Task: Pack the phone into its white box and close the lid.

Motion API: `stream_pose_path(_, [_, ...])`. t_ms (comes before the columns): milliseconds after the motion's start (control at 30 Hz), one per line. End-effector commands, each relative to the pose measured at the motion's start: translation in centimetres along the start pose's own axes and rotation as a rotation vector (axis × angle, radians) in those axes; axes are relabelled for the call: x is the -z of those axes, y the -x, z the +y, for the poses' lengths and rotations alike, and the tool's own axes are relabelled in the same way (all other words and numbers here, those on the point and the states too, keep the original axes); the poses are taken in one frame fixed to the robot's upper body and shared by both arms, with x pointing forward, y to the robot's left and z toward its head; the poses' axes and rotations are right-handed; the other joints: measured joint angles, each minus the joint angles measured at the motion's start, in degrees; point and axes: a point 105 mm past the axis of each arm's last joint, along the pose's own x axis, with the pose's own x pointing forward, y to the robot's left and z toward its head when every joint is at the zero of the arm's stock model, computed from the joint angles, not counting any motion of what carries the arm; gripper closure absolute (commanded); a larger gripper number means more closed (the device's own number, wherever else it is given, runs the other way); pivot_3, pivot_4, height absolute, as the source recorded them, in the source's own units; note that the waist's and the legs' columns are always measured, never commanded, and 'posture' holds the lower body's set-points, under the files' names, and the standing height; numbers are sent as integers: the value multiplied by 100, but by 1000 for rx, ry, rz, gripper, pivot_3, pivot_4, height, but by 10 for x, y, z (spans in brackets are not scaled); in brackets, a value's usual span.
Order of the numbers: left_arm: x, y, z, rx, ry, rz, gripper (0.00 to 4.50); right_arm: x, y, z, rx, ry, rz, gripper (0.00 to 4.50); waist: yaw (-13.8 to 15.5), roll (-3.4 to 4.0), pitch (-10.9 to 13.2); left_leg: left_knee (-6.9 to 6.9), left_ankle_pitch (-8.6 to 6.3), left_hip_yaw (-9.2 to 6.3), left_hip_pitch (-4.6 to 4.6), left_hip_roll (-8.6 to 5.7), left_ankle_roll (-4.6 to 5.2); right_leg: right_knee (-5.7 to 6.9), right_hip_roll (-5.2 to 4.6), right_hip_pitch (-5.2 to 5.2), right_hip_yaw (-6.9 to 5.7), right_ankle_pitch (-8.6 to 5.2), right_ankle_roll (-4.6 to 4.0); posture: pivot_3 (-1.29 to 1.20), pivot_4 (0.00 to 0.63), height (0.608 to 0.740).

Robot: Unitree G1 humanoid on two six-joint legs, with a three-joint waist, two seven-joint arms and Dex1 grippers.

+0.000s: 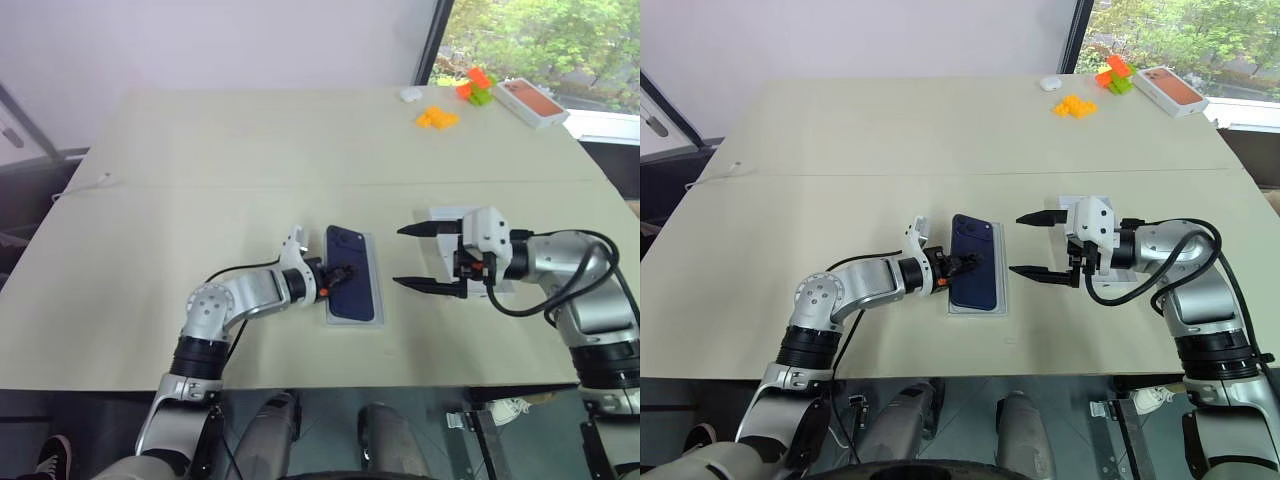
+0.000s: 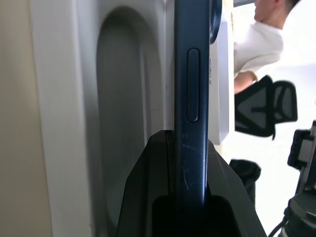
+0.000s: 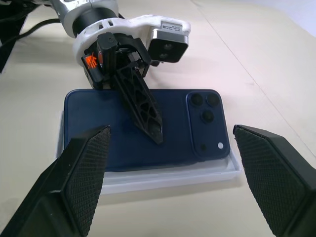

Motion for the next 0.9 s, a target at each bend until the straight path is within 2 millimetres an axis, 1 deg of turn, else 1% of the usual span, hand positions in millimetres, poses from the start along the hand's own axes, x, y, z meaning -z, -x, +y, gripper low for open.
stream_pose_path(33, [-5,0,-5,-1,-57,-10,4500,-10,1,-4,8,56,-11,337,1,0,0,0,0,0,1,0,0,0,0,1,0,0,0,0,150,740])
stream_pose_path(167, [-3,-1,-6,3,-39,-10,4500,-9,0,-5,8,65,-7,337,0,0,0,1,0,1,2,0,0,0,0,4,0,0,0,0,150,740])
stream_pose_path(233, [-3,-2,-5,2,-32,-10,3496,-9,-1,-5,9,65,-7,243,1,0,0,2,0,1,2,0,0,0,0,4,0,0,0,0,150,740])
stream_pose_path(267, [-2,-2,-5,0,-33,-6,3185,-9,-2,-5,9,65,-7,243,-1,0,0,2,0,1,2,0,0,0,0,3,0,0,0,0,150,740])
stream_pose_path(333, [-1,-1,-6,5,-30,-2,2122,-9,-2,-6,9,65,-6,243,-1,0,0,1,0,0,2,0,0,0,0,2,0,0,0,0,150,740])
stream_pose_path(367, [0,-1,-7,9,-30,6,1680,-8,-3,-6,9,66,-5,243,-3,0,0,1,0,0,3,0,0,0,0,4,0,0,1,0,150,740])
stream_pose_path(400, [0,-1,-8,18,-21,8,1113,-8,-3,-6,8,65,-5,243,-5,0,-1,1,0,1,4,0,0,0,0,5,0,0,1,0,150,740])
stream_pose_path(467, [0,0,-11,28,-13,6,139,-8,-4,-6,5,65,-3,243,-8,1,-1,2,0,1,10,0,-1,1,0,10,0,0,0,0,150,740])
stream_pose_path(500, [-1,0,-10,21,-15,4,52,-8,-4,-6,5,65,-2,243,-11,1,-1,2,0,1,11,1,-1,1,1,11,0,0,0,0,150,740])
stream_pose_path(567, [-4,2,-13,19,-26,-3,52,-8,-5,-7,9,68,-1,243,-15,1,-1,2,-1,1,11,1,-1,1,1,11,0,0,1,0,150,740])
stream_pose_path(767, [-8,10,-30,35,-77,-2,52,-7,-6,-8,10,63,-1,243,-12,0,-1,0,0,0,9,2,-1,1,2,7,0,1,1,0,150,740])
stream_pose_path(833, [-8,15,-34,12,-165,3,52,-7,-7,-7,1,82,6,243,-11,-1,0,1,0,-1,8,2,-1,2,2,7,0,1,2,0,150,740])
stream_pose_path(900, [-7,20,-40,35,-171,2,52,-12,-9,-9,3,77,-8,243,-7,-1,0,1,0,0,7,1,-1,2,2,6,1,1,1,0,150,740])
